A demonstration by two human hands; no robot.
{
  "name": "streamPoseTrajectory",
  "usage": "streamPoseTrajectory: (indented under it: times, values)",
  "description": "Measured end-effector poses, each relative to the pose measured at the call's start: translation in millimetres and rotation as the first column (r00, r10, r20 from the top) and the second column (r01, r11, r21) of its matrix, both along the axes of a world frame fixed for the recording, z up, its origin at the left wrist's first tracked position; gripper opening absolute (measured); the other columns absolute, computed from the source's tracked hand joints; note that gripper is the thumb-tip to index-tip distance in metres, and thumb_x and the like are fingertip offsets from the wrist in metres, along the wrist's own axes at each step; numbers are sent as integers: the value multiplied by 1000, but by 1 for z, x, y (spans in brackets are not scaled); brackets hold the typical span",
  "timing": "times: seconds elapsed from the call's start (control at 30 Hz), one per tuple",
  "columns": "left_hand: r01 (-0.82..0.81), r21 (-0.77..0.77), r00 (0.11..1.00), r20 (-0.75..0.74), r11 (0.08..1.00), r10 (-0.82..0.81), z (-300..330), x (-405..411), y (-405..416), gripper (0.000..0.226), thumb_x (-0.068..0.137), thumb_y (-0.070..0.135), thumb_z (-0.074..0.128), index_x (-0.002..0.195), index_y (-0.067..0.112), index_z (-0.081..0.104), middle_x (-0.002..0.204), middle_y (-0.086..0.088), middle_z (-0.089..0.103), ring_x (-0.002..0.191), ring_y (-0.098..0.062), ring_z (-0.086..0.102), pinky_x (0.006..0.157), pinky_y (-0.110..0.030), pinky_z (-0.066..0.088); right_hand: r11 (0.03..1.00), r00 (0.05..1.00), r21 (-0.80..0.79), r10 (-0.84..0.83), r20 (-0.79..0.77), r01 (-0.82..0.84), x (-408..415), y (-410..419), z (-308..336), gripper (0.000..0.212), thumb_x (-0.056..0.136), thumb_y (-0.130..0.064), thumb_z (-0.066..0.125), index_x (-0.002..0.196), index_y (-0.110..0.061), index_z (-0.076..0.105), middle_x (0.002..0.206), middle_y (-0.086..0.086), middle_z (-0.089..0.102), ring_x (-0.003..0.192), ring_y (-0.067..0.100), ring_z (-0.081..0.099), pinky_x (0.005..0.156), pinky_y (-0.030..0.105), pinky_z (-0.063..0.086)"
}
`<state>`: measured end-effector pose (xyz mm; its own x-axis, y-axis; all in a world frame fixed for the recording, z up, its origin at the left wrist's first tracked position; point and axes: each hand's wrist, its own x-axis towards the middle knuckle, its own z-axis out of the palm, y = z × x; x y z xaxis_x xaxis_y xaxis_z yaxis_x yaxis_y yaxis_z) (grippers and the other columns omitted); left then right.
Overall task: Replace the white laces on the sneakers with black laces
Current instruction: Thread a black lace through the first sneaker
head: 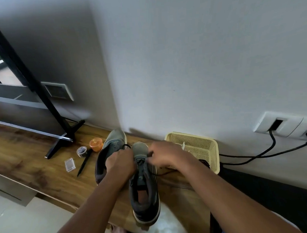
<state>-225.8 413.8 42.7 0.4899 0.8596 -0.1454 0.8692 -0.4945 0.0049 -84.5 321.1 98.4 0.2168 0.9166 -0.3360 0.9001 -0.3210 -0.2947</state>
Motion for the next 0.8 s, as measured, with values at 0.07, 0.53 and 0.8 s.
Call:
streamPoseTrajectory:
  times: [0.07, 0.53, 0.8]
  values:
    - [7, 10, 1000, 29, 1000, -7, -2, 0, 1, 26, 98, 31, 58, 122, 24, 63, 120, -3, 71, 111, -28, 68, 73, -37, 49, 998, 995, -53, 44, 86, -39, -16, 1, -14, 48, 90, -54, 67, 120, -16, 66, 120, 8, 69, 107, 31, 67, 76, 36, 47]
    - [34, -171, 925, 379, 985, 34, 21, -4, 13, 13, 77, 22, 58, 64, 23, 56, 68, 7, 62, 67, -15, 59, 53, -28, 38, 1000, 998, 26, -3, 67, 2, -41, -1, -41, 15, 84, -30, 66, 94, -20, 60, 97, 7, 61, 100, 34, 66, 68, 36, 44]
    - [8, -152, 933, 358, 988, 47, 43, -18, 16, 6, 84, 30, 66, 81, 29, 71, 84, 7, 70, 80, -15, 64, 68, -31, 54, 1000, 998, -8, -3, 56, 3, -34, 3, -35, 33, 80, -49, 74, 84, -19, 58, 92, 5, 69, 85, 29, 64, 66, 35, 46]
